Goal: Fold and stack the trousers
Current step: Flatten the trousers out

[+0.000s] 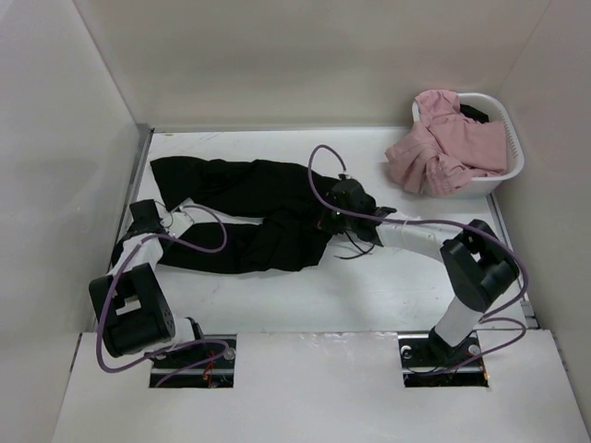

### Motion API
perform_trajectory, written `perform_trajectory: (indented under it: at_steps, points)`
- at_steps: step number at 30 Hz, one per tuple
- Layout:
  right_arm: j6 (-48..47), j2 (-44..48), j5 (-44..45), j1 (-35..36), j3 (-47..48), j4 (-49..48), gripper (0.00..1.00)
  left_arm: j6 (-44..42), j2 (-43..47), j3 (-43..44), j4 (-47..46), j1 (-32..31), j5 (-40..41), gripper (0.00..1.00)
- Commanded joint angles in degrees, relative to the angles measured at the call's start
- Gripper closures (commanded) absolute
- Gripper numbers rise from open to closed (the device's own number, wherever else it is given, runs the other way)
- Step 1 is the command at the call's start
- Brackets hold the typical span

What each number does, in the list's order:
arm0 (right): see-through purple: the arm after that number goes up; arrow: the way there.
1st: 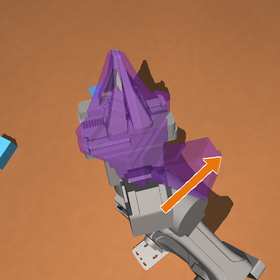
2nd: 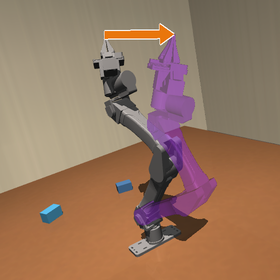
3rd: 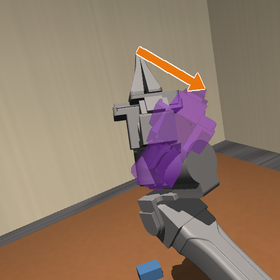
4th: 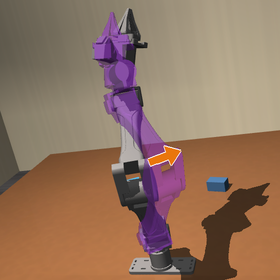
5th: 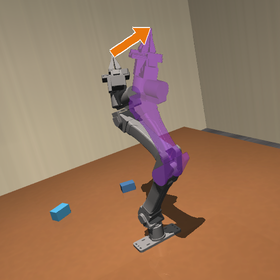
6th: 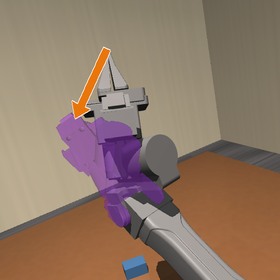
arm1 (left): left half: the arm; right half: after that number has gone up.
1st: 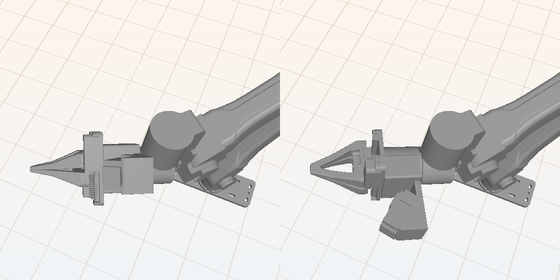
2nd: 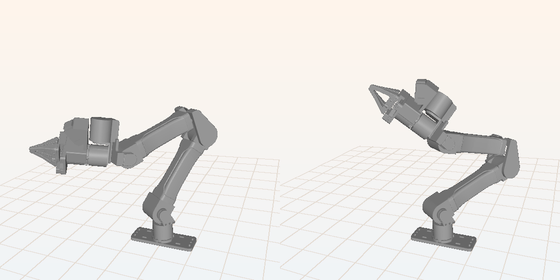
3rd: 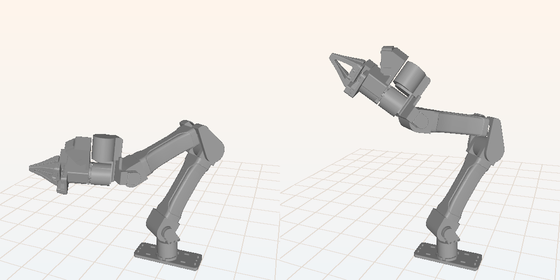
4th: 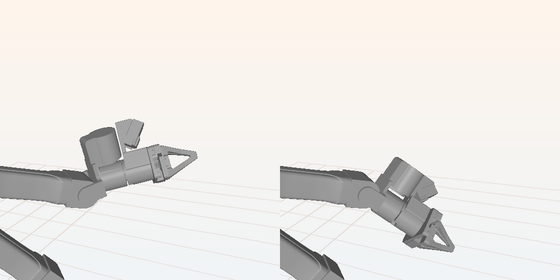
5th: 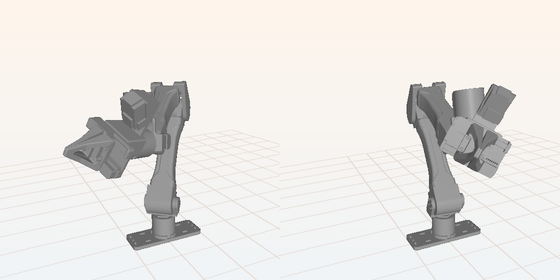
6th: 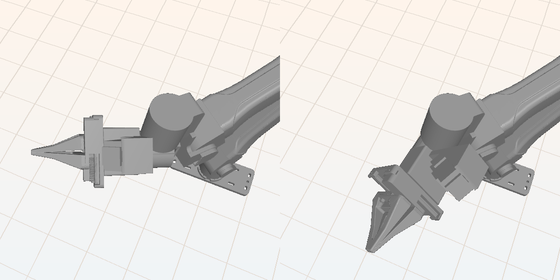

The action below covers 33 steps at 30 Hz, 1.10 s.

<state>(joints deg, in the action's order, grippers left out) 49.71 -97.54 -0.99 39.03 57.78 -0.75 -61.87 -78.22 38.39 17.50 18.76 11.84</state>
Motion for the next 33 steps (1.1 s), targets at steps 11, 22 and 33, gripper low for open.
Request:
perform_trajectory:
  at_steps: [11, 22, 33]
  points:
    - [-14.64, -9.43, -8.67, -18.93, 64.17, 25.7, 1.0, -0.28, -10.64, 40.23, 1.04, 0.35, -1.55, 0.97]
    - [-12.02, 23.24, -11.57, -25.7, 13.03, 22.38, 0.98, -7.82, 2.44, 28.79, 12.12, 1.67, -4.81, 0.96]
    - [-5.42, 47.78, -12.28, -33.45, -14.18, 25.26, 0.97, -11.61, 6.85, 16.36, 19.41, 3.78, -4.8, 0.96]
